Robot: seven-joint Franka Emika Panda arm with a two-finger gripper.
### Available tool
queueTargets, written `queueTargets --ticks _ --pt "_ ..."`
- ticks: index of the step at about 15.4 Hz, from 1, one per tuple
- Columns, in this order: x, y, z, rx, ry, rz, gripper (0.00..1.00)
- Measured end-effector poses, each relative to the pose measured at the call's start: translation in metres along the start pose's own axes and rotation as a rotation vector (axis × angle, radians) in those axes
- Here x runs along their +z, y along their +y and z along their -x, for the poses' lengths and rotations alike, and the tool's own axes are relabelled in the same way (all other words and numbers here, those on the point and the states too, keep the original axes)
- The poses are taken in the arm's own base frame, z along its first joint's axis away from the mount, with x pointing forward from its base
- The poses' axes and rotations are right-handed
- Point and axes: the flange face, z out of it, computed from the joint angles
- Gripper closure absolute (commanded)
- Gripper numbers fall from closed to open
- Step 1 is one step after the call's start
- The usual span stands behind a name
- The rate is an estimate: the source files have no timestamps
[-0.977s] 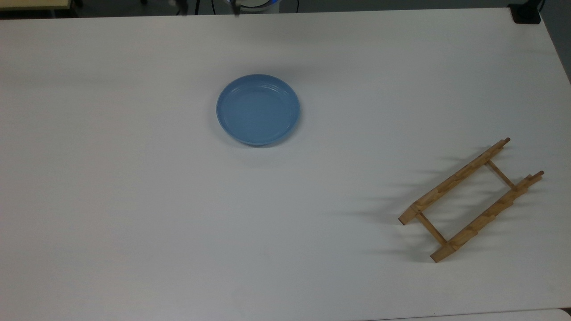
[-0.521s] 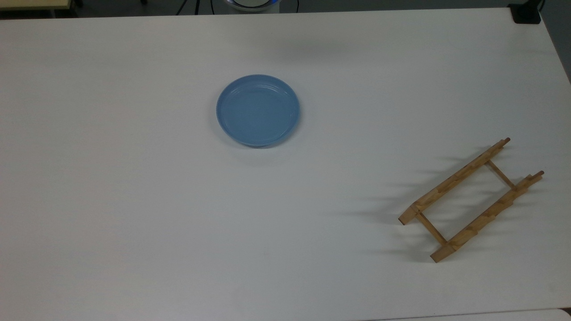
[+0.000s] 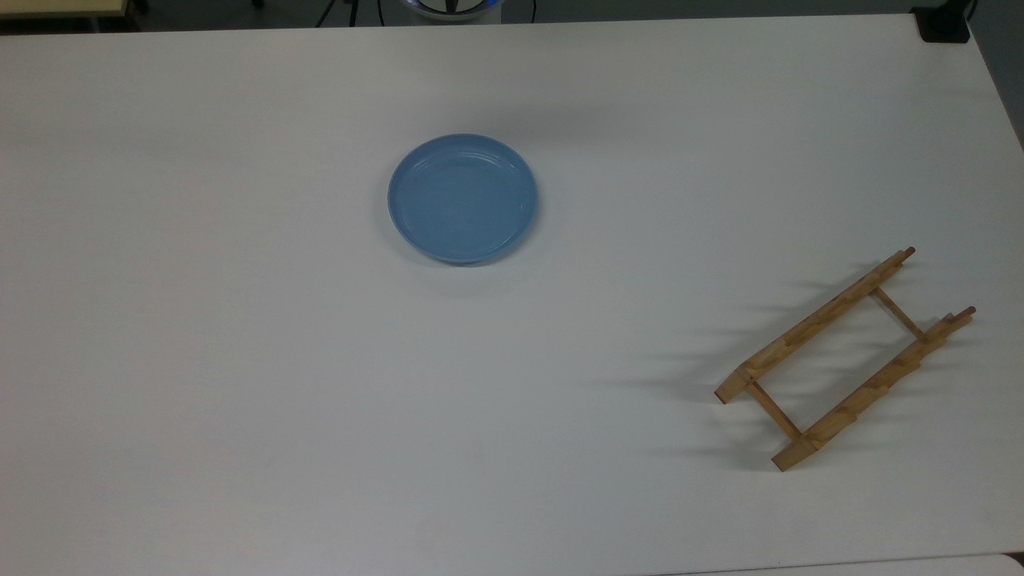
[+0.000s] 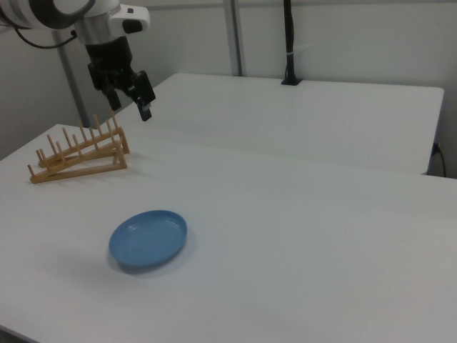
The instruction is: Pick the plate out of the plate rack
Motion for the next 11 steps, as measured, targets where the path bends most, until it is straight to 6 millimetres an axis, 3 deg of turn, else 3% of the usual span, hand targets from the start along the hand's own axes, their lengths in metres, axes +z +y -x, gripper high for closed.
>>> queueTargets --ticks 3,8,11 --pt "0.0 0.005 0.0 -0.054 -0.001 0.006 0.0" --pt "0.003 -0.012 0.005 -0.102 -0.029 0.001 0.0" --pt "0.003 -0.01 0.005 -0.099 -0.031 0.001 0.0"
